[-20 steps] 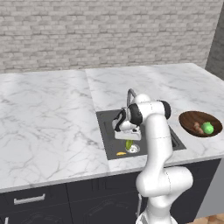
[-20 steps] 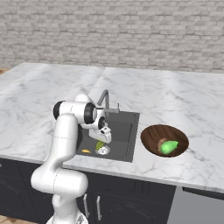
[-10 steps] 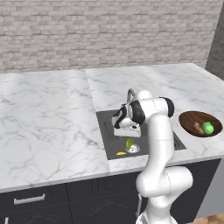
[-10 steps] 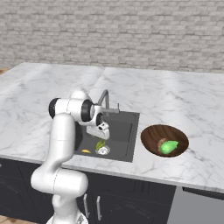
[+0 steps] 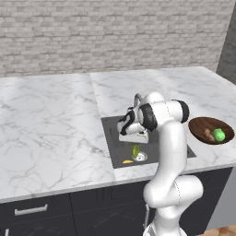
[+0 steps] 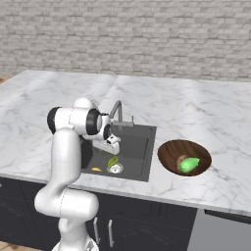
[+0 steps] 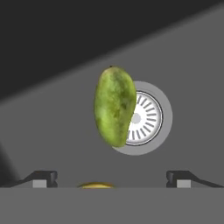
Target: There is a mixed pile of frozen fruits and vegetables on the counter. Locate all the frozen vegetables and place the items in a bowl on the counter. Take all the frozen fruits and defrost them in a running sink.
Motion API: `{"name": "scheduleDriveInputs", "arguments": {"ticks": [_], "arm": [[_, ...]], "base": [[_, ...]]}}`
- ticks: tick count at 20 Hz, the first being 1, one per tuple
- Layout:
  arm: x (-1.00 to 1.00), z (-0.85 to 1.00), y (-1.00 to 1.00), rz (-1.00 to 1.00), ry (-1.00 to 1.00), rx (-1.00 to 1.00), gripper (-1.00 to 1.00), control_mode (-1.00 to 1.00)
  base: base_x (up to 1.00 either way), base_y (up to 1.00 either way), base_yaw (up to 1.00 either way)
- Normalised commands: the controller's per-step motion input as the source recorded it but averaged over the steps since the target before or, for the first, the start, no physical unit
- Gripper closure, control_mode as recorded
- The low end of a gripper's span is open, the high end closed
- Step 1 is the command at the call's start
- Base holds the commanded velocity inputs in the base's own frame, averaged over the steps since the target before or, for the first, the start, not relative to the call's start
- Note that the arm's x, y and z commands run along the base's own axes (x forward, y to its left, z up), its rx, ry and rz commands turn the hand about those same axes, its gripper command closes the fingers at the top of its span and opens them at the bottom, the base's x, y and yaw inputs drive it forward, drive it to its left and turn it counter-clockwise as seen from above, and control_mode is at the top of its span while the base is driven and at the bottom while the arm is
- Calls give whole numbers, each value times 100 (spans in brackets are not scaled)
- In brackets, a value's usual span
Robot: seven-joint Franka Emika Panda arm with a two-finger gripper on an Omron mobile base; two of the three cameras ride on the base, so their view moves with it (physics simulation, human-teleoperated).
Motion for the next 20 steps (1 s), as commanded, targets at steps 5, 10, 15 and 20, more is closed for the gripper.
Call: {"name": "scheduleDriveInputs", "arguments": {"ticks": [5,10,15,20], "arm": [[-10,40,14,1,-2,0,-100,-100],[-10,42,9,2,-4,0,-100,-100],[-14,38,12,3,-5,0,-100,-100],[-22,36,17,2,-5,0,-100,-100]], "base": [[0,0,0],[0,0,0],[0,0,0],[0,0,0]]}}
